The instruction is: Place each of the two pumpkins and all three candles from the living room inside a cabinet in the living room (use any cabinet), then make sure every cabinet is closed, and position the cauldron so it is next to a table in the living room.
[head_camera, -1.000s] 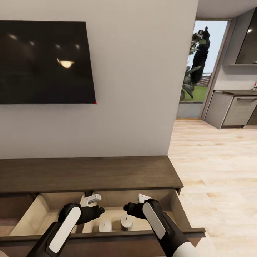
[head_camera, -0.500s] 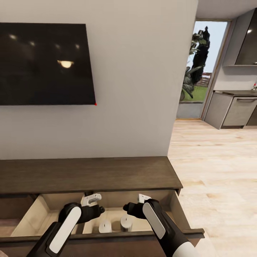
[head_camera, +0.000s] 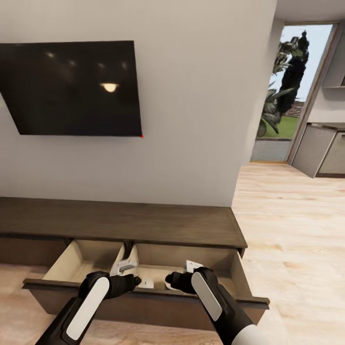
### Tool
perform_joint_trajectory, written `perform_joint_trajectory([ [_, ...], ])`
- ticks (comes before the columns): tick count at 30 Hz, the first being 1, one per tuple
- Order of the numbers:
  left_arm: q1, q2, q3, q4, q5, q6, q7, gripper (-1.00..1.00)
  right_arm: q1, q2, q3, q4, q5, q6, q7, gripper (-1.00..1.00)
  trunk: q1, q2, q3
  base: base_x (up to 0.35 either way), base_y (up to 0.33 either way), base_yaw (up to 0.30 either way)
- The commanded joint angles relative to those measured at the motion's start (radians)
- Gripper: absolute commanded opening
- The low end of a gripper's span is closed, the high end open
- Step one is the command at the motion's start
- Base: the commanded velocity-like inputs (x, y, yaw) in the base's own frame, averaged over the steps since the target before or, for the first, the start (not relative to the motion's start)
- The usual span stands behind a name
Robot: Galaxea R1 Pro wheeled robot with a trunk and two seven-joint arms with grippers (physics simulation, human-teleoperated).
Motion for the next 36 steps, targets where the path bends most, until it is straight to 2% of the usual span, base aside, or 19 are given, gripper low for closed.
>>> perform_joint_trajectory([
  [1, -0.001, 0.001, -0.003, -0.001, 0.01, 0.001, 0.01, 1.0, -0.001, 0.0, 0.002, -0.002, -0.01, 0.001, -0.01, 1.0, -0.001, -0.001, -0.001, -0.246, -0.183, 0.291],
  [26, -0.001, 0.001, 0.002, -0.001, 0.012, 0.002, 0.008, 1.0, -0.001, 0.0, 0.003, -0.002, -0.01, 0.002, -0.01, 1.0, -0.001, -0.001, -0.001, -0.221, -0.139, 0.292],
  [31, -0.001, 0.001, 0.001, -0.001, 0.022, 0.003, 0.008, 1.0, -0.001, 0.0, 0.003, -0.002, -0.01, 0.002, -0.01, 1.0, -0.02, 0.034, 0.015, -0.013, -0.007, 0.293],
  [36, 0.0, -0.002, -0.001, -0.001, 0.015, 0.003, 0.009, 1.0, -0.001, 0.0, 0.003, -0.002, -0.01, 0.001, -0.01, 1.0, -0.039, 0.069, 0.03, -0.001, -0.001, 0.293],
])
